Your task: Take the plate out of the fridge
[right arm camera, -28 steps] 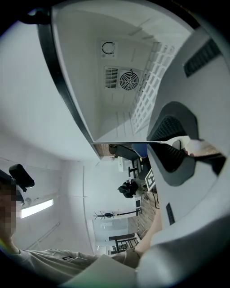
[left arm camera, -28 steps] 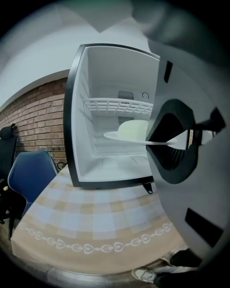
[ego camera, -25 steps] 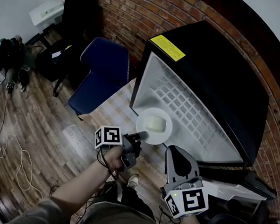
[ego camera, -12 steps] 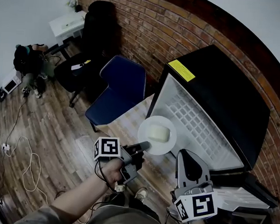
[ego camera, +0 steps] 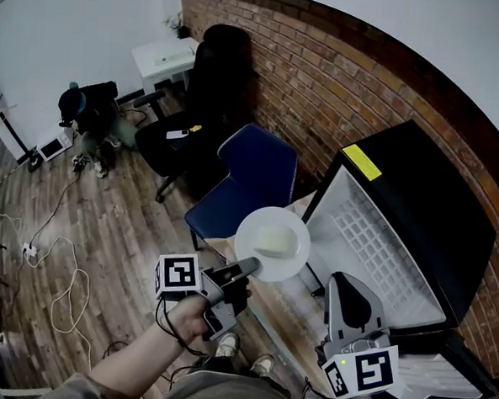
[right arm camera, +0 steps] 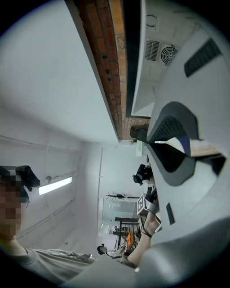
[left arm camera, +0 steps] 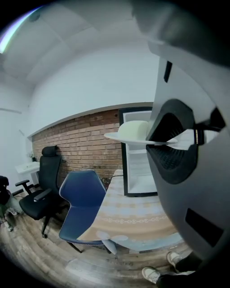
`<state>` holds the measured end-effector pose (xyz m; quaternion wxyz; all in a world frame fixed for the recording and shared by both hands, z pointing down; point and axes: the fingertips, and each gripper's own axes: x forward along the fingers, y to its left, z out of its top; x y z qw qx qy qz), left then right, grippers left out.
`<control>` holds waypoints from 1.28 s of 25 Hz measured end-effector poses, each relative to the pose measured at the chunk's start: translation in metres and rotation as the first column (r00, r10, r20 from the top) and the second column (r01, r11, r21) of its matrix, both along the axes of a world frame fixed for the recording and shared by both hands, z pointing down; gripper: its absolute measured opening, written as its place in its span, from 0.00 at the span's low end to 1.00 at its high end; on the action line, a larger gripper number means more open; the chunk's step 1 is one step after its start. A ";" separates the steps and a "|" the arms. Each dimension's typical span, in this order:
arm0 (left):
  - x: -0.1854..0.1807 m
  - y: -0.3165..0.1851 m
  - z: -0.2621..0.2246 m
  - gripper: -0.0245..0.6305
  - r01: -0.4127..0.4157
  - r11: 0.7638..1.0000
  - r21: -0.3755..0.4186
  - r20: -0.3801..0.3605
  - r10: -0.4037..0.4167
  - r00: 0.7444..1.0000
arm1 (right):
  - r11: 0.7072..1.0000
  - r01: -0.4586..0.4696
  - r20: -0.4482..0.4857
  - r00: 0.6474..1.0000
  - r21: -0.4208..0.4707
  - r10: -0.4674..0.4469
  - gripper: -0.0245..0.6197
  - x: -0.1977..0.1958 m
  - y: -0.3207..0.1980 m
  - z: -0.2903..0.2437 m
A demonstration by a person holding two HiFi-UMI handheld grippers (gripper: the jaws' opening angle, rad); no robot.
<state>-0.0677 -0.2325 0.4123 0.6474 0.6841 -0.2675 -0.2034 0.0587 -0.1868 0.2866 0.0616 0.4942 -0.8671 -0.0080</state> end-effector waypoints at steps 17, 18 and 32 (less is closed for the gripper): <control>-0.110 0.043 -0.010 0.08 0.236 0.971 -0.020 0.013 -0.236 0.972 | 0.979 0.203 0.001 0.979 -0.014 -0.203 0.09 -0.077 -0.011 0.010; -0.113 0.045 -0.011 0.08 0.242 0.970 -0.010 0.011 -0.242 0.970 | 0.977 0.213 -0.001 0.977 -0.020 -0.213 0.09 -0.081 -0.011 0.013; -0.148 0.066 0.040 0.08 0.330 0.941 -0.079 0.036 -0.328 0.944 | 0.948 0.296 -0.019 0.954 -0.115 -0.300 0.09 -0.114 -0.014 0.063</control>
